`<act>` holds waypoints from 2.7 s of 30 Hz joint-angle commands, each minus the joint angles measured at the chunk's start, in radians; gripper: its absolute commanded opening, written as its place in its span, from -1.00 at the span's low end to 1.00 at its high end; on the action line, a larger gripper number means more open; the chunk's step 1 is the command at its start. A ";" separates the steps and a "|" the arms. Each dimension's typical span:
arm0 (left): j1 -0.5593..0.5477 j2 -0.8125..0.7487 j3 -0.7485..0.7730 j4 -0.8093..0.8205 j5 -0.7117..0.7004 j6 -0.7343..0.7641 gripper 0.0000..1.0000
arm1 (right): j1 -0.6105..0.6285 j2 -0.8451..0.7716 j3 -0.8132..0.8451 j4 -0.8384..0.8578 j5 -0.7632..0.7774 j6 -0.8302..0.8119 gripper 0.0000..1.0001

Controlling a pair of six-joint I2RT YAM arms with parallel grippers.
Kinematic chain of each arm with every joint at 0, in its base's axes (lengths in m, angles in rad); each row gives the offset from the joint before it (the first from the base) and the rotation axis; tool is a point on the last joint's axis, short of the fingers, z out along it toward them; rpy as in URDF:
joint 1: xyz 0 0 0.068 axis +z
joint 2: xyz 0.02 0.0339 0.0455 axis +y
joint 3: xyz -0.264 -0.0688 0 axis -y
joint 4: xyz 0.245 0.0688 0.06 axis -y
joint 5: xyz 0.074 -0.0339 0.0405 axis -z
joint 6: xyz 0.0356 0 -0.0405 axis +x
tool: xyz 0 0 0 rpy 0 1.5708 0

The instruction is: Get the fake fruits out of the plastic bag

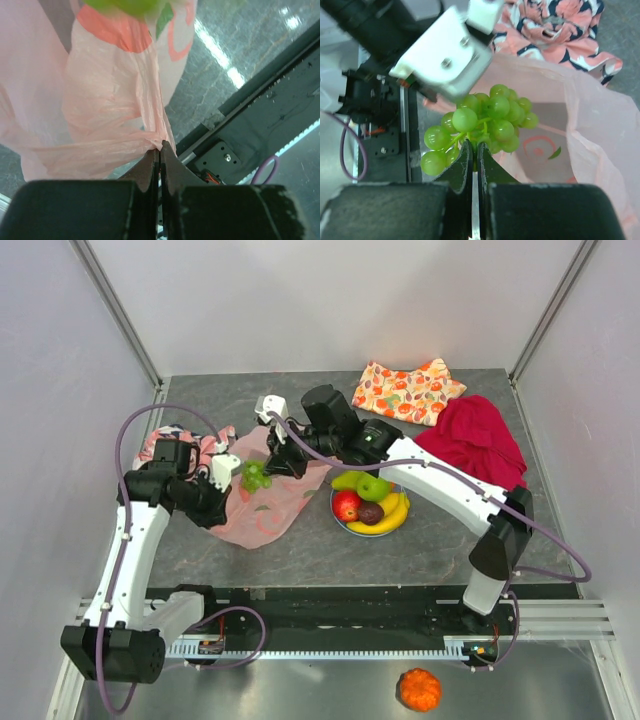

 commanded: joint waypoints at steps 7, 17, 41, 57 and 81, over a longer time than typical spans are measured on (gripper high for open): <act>0.000 0.222 0.116 0.168 -0.056 -0.168 -0.97 | -0.133 -0.206 0.046 -0.315 -0.118 -0.197 -1.00; 0.000 0.290 0.196 0.184 -0.026 -0.205 -0.97 | -0.186 -0.393 -0.158 -0.419 0.107 -0.472 -1.00; 0.000 0.436 0.326 0.199 0.075 -0.283 -0.97 | -0.426 -0.643 -0.412 -0.393 0.370 -0.451 -1.00; 0.000 0.387 0.322 0.193 0.077 -0.280 -0.97 | -0.473 -0.628 -0.645 -0.215 0.375 -0.448 -1.00; 0.000 0.368 0.311 0.187 0.046 -0.269 -0.97 | -0.400 -0.666 -0.804 -0.185 0.287 -0.550 -1.00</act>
